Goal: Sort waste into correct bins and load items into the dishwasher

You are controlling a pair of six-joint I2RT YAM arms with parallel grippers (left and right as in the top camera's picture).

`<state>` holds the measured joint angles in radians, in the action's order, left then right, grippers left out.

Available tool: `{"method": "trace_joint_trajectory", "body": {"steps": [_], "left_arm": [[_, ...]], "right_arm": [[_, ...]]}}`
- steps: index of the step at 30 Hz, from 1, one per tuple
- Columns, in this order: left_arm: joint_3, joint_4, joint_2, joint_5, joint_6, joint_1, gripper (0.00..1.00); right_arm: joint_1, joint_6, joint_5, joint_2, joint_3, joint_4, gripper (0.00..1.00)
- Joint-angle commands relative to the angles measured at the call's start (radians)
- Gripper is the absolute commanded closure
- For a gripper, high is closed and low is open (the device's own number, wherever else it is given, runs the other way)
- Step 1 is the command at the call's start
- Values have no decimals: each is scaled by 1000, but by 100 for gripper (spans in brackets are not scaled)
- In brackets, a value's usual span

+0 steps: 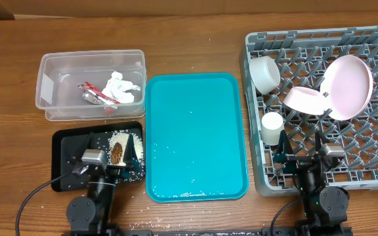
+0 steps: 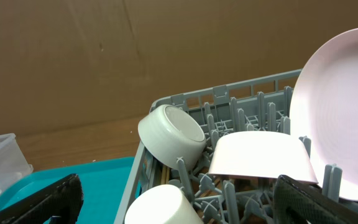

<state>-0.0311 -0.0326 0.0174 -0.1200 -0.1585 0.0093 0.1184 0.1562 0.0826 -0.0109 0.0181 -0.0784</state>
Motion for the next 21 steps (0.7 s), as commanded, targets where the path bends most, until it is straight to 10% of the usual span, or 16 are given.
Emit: {"method": "trace_joint_trajectory", "body": {"steps": [1, 21], "left_arm": [[27, 11, -14, -3, -48, 13, 0], [26, 99, -9, -1, -48, 13, 0]], "right_arm": [[-4, -4, 5, 8, -10, 6, 0], [-4, -4, 5, 8, -10, 6, 0]]}}
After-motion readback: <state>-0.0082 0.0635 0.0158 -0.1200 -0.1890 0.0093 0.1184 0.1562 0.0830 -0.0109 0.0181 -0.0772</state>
